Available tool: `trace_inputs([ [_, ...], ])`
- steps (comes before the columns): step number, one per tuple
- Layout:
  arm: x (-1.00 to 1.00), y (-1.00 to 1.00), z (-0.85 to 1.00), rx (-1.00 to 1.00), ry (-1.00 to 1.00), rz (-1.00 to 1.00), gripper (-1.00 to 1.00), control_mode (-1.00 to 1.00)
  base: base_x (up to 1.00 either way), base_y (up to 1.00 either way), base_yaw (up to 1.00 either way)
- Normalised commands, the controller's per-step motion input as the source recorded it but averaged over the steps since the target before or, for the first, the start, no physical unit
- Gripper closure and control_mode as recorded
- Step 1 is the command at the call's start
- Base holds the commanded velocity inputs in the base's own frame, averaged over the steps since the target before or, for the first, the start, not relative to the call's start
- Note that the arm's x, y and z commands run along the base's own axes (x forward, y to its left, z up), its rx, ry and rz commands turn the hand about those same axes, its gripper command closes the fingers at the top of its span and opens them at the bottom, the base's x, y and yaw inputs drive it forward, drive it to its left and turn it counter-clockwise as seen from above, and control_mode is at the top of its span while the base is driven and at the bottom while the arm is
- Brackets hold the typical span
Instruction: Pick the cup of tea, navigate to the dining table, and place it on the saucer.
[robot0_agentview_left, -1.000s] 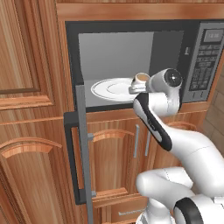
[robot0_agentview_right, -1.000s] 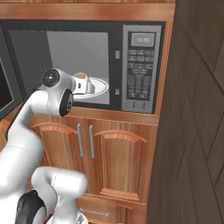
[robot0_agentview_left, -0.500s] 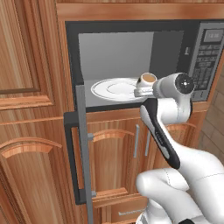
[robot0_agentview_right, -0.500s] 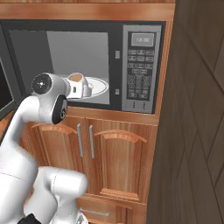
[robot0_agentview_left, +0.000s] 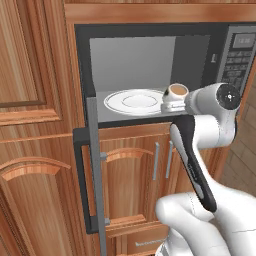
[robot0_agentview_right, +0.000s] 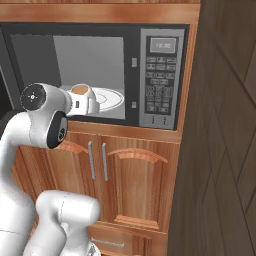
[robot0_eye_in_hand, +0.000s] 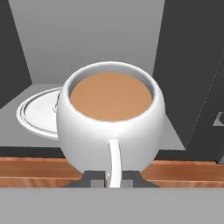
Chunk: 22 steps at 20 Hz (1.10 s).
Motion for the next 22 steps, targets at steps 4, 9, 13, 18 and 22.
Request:
trace_inputs([
  [4,-0.51,0.0,0.17,0.0,0.15,0.0,1.0,-1.0,0.0,0.0,0.0],
  [9,-0.61,0.0,0.13,0.0,0.08,0.0,1.0,-1.0,0.0,0.0,0.0],
  [13,-0.63,0.0,0.08,0.0,0.05,0.0,1.0,-1.0,0.0,0.0,0.0],
  [18,-0.65,0.0,0.03,0.0,0.02,0.0,1.0,-1.0,0.0,0.0,0.0],
  [22,-0.65,-0.01,0.06,0.0,0.0,0.0,1.0,-1.0,0.0,0.0,0.0],
])
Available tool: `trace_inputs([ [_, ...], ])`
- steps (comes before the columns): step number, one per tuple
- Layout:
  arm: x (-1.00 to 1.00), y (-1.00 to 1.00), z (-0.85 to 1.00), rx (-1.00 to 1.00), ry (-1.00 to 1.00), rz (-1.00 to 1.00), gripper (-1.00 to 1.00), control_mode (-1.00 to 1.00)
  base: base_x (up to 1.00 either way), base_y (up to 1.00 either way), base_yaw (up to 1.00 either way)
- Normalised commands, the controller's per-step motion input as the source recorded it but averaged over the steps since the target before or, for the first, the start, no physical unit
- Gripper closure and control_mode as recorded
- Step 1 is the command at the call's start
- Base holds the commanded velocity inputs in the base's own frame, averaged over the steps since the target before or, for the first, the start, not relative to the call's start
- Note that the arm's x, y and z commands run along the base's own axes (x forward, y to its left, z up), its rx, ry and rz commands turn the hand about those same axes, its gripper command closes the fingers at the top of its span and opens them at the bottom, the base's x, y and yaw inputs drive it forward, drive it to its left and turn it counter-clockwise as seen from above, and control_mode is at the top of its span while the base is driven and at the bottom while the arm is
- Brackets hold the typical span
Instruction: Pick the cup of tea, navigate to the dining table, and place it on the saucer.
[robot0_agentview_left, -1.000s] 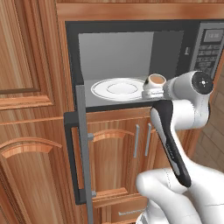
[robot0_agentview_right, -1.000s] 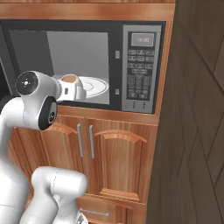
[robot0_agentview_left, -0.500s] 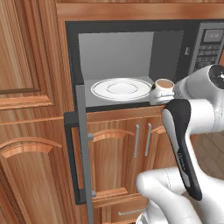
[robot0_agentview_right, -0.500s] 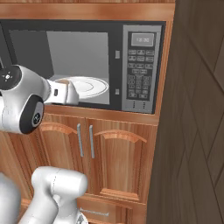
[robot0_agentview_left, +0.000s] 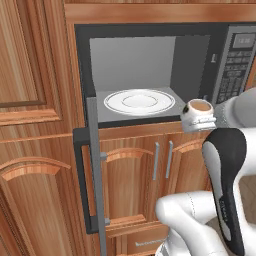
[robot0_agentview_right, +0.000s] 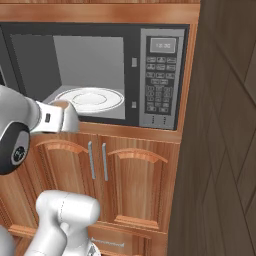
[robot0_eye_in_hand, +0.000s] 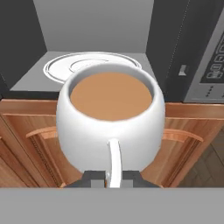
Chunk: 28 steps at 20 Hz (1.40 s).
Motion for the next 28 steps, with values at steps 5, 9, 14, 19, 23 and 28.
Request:
trace_inputs([
  [5,-0.67,-0.05,0.01,0.0,0.0,0.0,1.0,-1.0,0.0,0.0,0.0],
  [9,-0.63,-0.07,0.0,0.01,0.0,0.0,1.0,-1.0,0.0,0.0,0.0],
  [14,-0.25,0.0,0.0,0.0,0.0,0.0,1.0,1.0,-0.19,0.0,0.0],
  [19,0.0,0.0,0.0,0.0,0.0,0.0,1.0,1.0,-0.57,0.01,0.12],
  [23,0.0,0.0,0.0,0.0,0.0,0.0,1.0,1.0,-0.63,0.02,0.25],
  [28,0.0,0.0,0.0,0.0,0.0,0.0,1.0,1.0,-0.64,0.01,0.31],
])
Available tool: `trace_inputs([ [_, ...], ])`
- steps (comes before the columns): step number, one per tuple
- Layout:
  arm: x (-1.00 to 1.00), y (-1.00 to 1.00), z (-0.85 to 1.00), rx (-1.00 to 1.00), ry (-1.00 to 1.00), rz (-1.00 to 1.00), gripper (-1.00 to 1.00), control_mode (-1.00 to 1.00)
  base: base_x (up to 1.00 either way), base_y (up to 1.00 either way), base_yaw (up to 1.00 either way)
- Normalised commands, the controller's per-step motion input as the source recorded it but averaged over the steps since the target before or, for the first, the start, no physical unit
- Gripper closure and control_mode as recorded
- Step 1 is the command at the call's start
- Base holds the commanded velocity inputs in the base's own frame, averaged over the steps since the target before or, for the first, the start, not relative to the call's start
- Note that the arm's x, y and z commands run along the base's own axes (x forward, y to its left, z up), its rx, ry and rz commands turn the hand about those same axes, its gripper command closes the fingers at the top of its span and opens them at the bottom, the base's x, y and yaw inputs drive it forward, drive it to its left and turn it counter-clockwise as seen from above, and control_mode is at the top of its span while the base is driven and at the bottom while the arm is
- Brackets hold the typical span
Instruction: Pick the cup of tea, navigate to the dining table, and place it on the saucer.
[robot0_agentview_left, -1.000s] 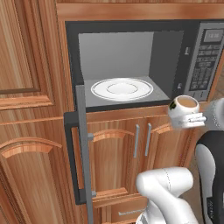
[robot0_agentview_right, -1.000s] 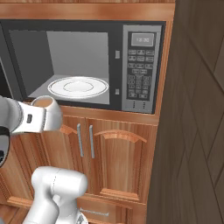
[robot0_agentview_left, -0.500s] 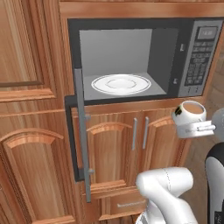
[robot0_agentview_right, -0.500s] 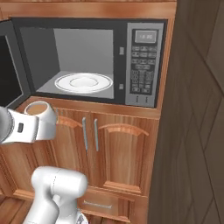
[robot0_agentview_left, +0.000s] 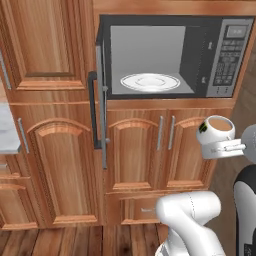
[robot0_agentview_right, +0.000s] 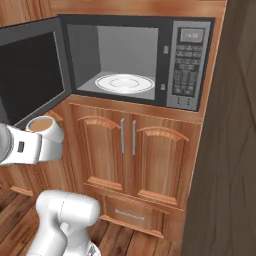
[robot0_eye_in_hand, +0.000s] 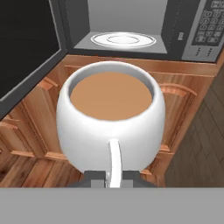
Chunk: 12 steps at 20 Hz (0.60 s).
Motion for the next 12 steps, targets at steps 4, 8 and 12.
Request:
trace_inputs([
  [4,0.0,0.0,0.0,0.0,0.0,0.0,1.0,1.0,-0.68,0.0,0.35],
  [8,0.0,0.0,0.0,0.0,0.0,0.0,1.0,1.0,-0.72,0.01,0.39],
  [12,0.0,0.0,0.0,0.0,0.0,0.0,1.0,1.0,-0.58,0.13,0.43],
])
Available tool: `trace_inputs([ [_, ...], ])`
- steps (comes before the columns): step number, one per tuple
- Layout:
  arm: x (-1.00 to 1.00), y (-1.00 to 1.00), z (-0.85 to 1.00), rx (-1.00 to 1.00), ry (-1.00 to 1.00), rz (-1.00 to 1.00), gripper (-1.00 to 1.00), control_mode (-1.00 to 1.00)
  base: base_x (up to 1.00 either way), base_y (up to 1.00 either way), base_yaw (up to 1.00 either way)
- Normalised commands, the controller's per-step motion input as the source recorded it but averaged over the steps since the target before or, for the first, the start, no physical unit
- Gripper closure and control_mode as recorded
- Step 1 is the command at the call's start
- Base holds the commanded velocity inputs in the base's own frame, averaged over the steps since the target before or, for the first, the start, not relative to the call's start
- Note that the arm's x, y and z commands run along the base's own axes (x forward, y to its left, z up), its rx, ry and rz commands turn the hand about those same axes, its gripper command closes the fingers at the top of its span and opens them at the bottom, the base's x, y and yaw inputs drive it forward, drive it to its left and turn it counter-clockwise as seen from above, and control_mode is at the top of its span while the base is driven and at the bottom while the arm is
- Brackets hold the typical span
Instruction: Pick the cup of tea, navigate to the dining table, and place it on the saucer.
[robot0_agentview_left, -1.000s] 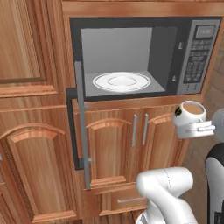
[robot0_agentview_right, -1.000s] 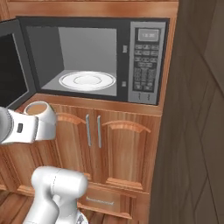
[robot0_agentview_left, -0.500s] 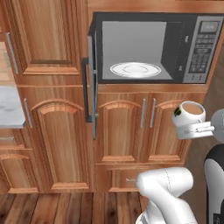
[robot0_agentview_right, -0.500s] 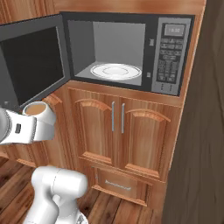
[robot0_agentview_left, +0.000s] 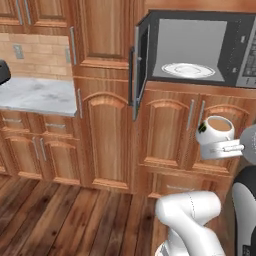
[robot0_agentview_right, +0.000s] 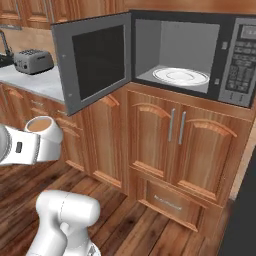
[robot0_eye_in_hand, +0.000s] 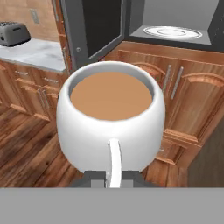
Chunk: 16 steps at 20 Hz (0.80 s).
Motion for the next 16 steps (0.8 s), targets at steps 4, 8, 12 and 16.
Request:
trace_inputs([
  [4,0.0,0.0,0.0,0.0,0.0,0.0,1.0,1.0,-0.46,0.2,0.47],
  [8,0.0,0.0,0.0,0.0,0.0,0.0,1.0,1.0,-0.36,0.23,0.52],
  [12,0.0,0.0,0.0,0.0,0.0,0.0,1.0,1.0,-0.33,0.24,0.53],
  [16,0.0,0.0,0.0,0.0,0.0,0.0,1.0,1.0,-0.28,0.24,0.53],
])
